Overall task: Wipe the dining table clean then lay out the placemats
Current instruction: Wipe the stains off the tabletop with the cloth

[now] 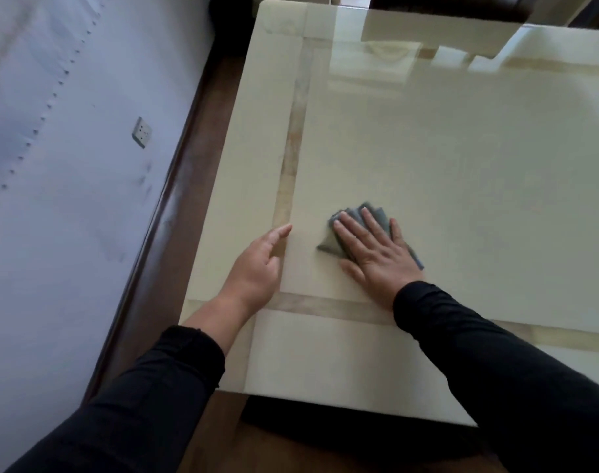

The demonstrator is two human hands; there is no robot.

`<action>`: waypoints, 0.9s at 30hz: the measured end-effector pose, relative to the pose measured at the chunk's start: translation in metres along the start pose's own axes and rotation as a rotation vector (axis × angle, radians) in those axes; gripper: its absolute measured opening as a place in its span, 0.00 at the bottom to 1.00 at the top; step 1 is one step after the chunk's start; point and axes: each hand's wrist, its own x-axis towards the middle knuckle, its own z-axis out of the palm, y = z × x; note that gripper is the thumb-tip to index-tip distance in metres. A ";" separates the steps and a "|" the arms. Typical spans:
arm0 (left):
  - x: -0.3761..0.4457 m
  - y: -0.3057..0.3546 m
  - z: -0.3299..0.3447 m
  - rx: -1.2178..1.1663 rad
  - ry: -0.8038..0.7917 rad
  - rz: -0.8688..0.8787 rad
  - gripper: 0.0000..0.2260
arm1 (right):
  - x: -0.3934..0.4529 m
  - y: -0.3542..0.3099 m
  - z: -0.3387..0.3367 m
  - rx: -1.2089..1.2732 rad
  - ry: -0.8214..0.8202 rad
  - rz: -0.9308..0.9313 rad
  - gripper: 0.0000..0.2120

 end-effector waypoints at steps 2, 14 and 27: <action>-0.004 -0.005 -0.002 -0.043 0.047 -0.030 0.30 | 0.024 -0.011 -0.004 0.078 0.024 0.241 0.33; -0.011 -0.001 -0.009 -0.133 -0.031 -0.104 0.29 | -0.010 -0.046 0.007 0.039 -0.020 -0.002 0.31; -0.047 -0.022 -0.030 -0.127 0.155 -0.206 0.19 | 0.013 -0.114 0.003 0.035 -0.091 -0.180 0.30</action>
